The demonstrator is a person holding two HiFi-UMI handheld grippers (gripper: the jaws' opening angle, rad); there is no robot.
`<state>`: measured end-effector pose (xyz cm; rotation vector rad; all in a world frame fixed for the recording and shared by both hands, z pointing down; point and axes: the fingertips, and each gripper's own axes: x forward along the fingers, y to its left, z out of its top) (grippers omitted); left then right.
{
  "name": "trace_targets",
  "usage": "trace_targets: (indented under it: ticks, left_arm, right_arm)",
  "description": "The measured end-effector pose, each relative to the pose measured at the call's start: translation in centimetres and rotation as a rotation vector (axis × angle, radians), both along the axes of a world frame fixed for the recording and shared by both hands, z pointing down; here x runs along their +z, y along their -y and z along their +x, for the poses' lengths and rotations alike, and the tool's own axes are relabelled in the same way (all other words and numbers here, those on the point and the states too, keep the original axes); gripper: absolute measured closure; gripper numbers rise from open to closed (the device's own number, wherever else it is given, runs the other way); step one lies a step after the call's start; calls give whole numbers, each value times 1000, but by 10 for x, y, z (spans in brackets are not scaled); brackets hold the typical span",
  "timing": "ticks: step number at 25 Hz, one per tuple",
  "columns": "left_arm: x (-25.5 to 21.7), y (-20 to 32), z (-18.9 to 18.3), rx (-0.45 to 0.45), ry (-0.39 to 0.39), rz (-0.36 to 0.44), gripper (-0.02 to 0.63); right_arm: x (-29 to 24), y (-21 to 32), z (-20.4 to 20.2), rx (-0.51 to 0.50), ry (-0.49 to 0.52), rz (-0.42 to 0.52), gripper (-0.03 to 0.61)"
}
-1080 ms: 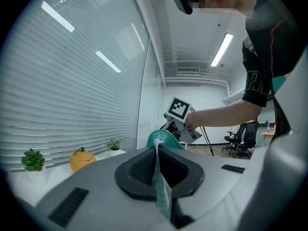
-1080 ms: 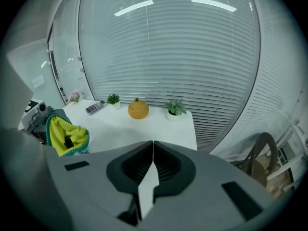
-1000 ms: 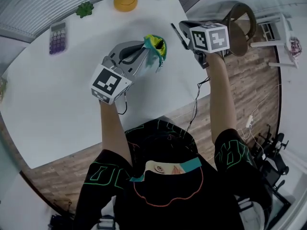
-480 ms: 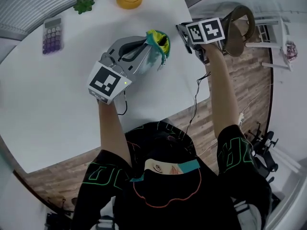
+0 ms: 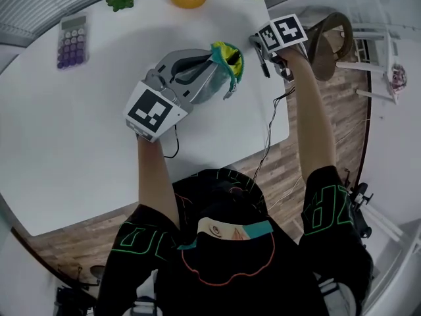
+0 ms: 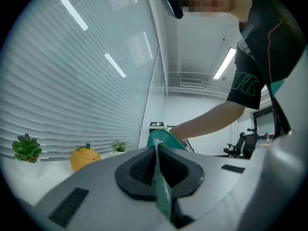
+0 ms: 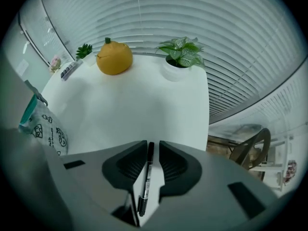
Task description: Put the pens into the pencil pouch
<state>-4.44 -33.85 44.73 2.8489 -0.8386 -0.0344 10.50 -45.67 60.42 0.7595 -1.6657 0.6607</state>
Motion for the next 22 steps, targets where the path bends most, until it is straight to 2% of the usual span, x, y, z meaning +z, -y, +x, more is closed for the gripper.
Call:
trace_targets:
  ticks: [3,5,9,17,22]
  left_arm:
    - [0,-1,1,4,-3,-5,609]
    - [1,-1,0,5,-2,-8,609]
    - [1,-1,2,12,9,-3,609]
    - [-3,-15,8,20,22,4,609]
    - [-4,-29,16,28,59,3,609]
  right_arm:
    - [2,0,1,3,-17,-23,497]
    - [2,-1,-1,18,-11,-39,526]
    - [2,-2,-2,42,-2,-32,538]
    - [-45,-12,-5,79,149,119,541]
    - [-82,-24,-5,119,281,214,541]
